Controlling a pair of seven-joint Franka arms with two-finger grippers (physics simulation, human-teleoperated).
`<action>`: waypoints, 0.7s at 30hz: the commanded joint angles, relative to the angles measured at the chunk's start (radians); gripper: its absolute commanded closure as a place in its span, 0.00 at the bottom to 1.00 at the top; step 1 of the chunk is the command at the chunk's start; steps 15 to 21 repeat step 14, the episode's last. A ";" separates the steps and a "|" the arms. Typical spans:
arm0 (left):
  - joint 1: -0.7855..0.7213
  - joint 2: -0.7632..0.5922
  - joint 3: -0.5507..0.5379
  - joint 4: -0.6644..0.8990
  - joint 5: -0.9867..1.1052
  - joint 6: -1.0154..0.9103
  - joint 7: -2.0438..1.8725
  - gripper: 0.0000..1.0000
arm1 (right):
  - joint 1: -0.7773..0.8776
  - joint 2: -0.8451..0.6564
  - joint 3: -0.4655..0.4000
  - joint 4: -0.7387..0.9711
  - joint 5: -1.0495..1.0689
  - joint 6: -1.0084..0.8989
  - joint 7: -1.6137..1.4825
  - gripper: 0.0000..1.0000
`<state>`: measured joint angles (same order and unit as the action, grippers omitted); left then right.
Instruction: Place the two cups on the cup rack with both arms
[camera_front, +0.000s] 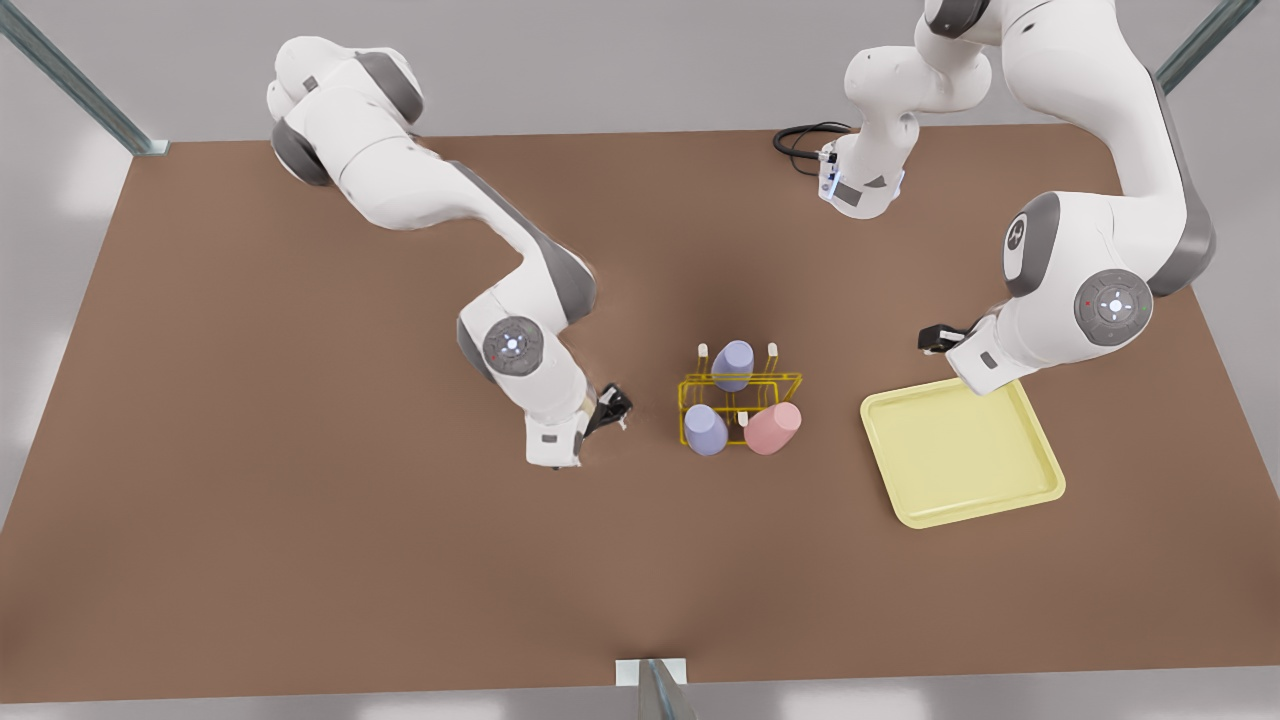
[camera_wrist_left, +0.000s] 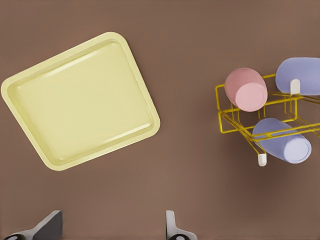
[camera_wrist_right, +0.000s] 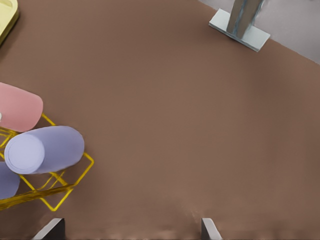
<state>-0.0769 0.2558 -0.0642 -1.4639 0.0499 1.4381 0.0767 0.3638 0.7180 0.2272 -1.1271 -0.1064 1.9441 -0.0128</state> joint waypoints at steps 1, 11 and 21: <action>-0.001 -0.001 0.000 0.000 0.001 -0.001 0.032 0.00 | -0.025 -0.022 -0.156 0.013 -0.117 -0.511 0.237 0.00; -0.006 -0.001 -0.003 0.008 0.001 -0.001 0.020 0.00 | -0.319 -0.652 -0.212 -0.393 0.042 -0.504 0.140 0.00; -0.006 -0.001 -0.003 0.008 0.001 -0.001 0.020 0.00 | -0.319 -0.663 -0.210 -0.399 0.044 -0.504 0.137 0.00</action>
